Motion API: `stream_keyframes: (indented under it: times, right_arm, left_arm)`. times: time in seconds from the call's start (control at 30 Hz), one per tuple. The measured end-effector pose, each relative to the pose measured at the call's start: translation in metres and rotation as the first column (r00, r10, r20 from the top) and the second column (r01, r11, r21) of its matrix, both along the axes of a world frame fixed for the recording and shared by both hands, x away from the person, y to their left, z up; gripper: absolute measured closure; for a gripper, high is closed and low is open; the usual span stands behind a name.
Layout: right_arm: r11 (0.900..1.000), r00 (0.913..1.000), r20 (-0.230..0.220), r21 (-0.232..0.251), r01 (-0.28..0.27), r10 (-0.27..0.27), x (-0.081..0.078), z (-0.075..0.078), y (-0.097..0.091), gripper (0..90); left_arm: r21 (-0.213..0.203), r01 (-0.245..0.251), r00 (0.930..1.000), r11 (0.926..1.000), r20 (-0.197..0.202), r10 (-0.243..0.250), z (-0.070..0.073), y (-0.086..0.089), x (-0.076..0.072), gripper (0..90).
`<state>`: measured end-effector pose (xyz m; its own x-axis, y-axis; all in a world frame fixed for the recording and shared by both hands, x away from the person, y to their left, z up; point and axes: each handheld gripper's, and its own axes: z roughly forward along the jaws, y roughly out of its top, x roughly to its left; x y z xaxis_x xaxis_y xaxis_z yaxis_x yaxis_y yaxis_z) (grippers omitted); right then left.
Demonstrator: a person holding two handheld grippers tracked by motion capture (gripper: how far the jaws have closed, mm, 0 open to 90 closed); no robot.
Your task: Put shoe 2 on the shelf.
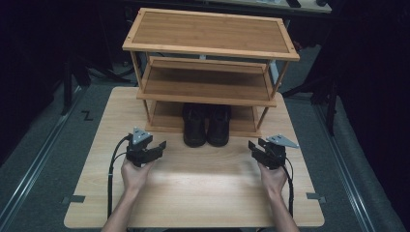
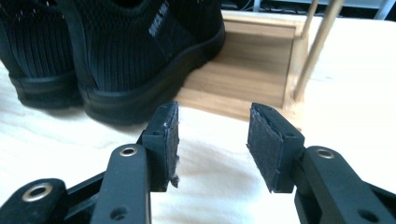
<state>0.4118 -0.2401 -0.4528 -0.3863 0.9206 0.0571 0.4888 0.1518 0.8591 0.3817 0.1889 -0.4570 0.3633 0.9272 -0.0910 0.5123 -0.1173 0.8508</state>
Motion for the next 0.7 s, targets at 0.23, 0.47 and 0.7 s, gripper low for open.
stream_keyframes:
  times: [0.23,0.47,0.7]
  right_arm:
    - [0.9999,0.9998,-0.014,0.000,0.014,-0.014,-0.014,-0.008,-0.015,52.5]
    - [0.9995,0.9992,-0.029,-0.012,0.028,-0.028,-0.024,-0.015,-0.026,51.4]
    - [0.9967,0.9967,-0.049,-0.052,0.062,-0.064,-0.030,-0.025,-0.035,50.2]
  left_arm:
    - [-0.014,-0.021,0.9998,0.9997,-0.003,0.021,-0.007,0.010,-0.015,39.7]
    - [-0.002,-0.027,0.9994,0.9996,-0.020,0.027,-0.015,0.017,-0.025,39.2]
    - [0.011,-0.029,0.9986,0.9995,-0.043,0.029,-0.024,0.019,-0.030,39.0]
